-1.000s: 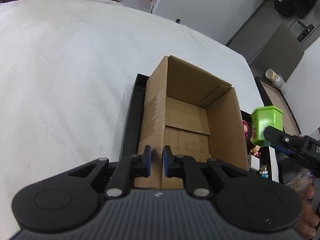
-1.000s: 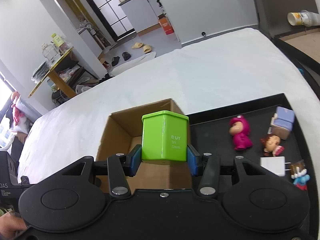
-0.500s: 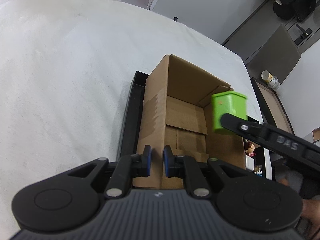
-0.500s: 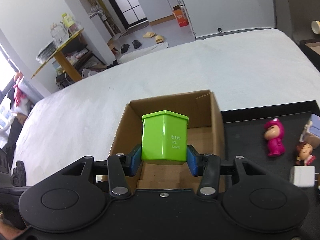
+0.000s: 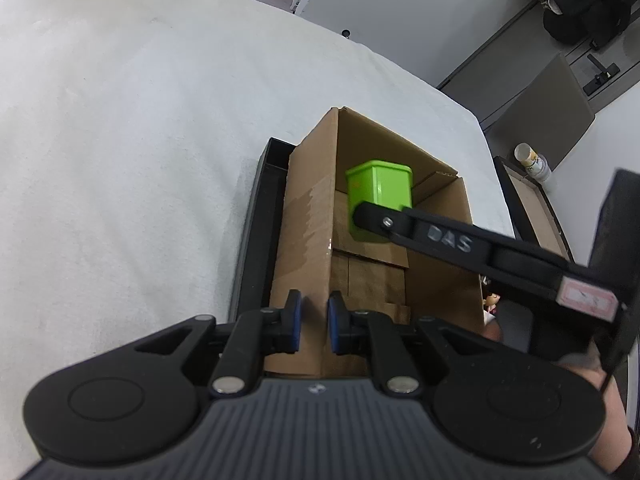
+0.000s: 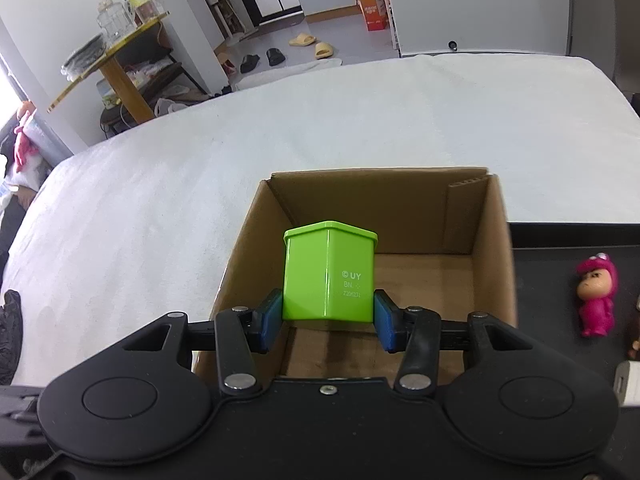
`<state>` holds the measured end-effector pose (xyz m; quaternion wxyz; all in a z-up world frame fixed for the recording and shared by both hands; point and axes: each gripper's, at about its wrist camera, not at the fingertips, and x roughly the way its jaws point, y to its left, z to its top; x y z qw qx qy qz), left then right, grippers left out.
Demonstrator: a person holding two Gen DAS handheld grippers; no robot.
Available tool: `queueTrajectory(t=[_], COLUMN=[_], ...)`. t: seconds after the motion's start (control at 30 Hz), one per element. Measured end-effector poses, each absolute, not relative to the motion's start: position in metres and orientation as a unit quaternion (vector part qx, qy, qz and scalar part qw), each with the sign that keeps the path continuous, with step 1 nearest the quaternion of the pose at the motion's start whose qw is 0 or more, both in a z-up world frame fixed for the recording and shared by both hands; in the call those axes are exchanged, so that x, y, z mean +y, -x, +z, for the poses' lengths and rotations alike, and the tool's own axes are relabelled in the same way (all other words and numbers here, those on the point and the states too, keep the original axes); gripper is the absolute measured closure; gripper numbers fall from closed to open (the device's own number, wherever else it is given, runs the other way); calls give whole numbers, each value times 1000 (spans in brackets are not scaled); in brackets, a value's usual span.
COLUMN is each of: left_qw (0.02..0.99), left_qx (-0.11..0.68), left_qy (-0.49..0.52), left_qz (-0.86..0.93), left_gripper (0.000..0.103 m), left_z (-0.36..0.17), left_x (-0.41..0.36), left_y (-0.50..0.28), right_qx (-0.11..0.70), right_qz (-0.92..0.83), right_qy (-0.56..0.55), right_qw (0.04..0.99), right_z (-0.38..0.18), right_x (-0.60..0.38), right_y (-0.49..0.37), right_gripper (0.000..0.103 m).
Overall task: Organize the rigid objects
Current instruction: 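Lift the green cup with the right gripper and lower it into the box, then open the right gripper and withdraw it toward the remaining toys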
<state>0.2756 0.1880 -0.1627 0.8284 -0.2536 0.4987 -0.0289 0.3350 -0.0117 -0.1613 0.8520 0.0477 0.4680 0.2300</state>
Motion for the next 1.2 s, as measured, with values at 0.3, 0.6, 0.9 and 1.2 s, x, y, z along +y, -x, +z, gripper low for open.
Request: queueTrajectory(t=[0.3,0.6,0.9,1.2], left_qw=[827,827,832,837], left_qx=[498,500,502,499], left_qy=[261,257,237,224], left_qz=[-35,-28,-9,6], left_gripper=[90,90,90,90], left_z=[-164,-163,-162,-162], left_x=[192,188,178,172], left_y=[-275,-276,-278,-278], right_qx=[469,459,451,443], right_qz=[231,239,239,209], right_qy=[-41,-51,-61,-74], right_qw=[851,854,858,868], right_z=[-164,-141,-118,-110], right_x=[-5,-29,-62,-101], right_y=[-341,-326,-313,-306], right_gripper=[55,55,54,50])
